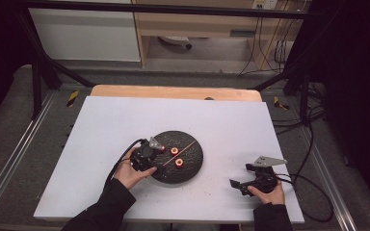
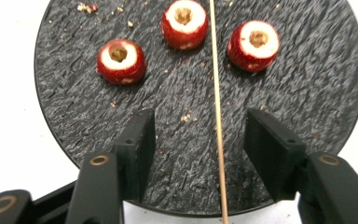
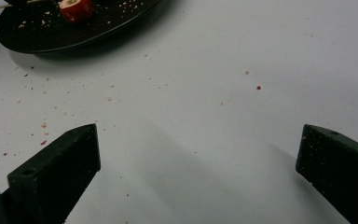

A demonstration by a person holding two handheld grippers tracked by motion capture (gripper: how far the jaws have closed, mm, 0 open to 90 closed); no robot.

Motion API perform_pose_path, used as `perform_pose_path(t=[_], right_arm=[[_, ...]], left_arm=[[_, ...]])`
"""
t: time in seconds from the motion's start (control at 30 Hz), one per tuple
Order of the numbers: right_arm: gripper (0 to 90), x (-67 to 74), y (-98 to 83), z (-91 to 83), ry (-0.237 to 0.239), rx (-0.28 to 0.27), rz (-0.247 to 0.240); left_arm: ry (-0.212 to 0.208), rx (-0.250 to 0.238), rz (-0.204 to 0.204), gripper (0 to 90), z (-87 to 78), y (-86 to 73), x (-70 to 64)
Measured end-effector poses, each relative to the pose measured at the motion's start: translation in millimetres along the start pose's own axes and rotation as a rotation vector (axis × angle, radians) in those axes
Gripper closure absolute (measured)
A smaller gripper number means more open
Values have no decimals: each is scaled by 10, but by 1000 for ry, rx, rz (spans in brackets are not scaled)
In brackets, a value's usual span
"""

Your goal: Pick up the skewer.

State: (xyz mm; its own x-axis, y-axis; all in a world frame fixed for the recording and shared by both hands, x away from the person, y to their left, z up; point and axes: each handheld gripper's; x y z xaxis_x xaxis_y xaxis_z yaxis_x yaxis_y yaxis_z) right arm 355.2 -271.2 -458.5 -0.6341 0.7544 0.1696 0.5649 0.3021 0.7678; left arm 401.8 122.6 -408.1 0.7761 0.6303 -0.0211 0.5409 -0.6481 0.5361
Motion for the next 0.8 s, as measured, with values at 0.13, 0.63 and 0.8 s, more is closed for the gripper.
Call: perform_pose_path(t=[0.13, 0.63, 0.8], right_arm=[[7, -2, -1, 3, -2, 3, -4], [7, 1, -3, 2, 3, 3, -4], [7, 4, -2, 1, 5, 3, 0]], left_arm=[[-12, 20, 1, 483, 23, 14, -2], [-33, 82, 15, 739, 69, 47, -49], [-32, 99, 25, 798, 96, 59, -68]])
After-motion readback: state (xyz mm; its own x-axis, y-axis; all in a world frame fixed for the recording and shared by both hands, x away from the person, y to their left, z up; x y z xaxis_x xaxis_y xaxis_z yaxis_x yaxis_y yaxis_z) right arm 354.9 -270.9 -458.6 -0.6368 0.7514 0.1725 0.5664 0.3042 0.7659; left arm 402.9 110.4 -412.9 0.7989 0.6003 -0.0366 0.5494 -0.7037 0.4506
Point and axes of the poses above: each handheld gripper's, and its own axes: z roughly forward along the jaws, y roughly out of its top, x roughly to its left, and after that the axes turned 2 degrees about -y, right-handed
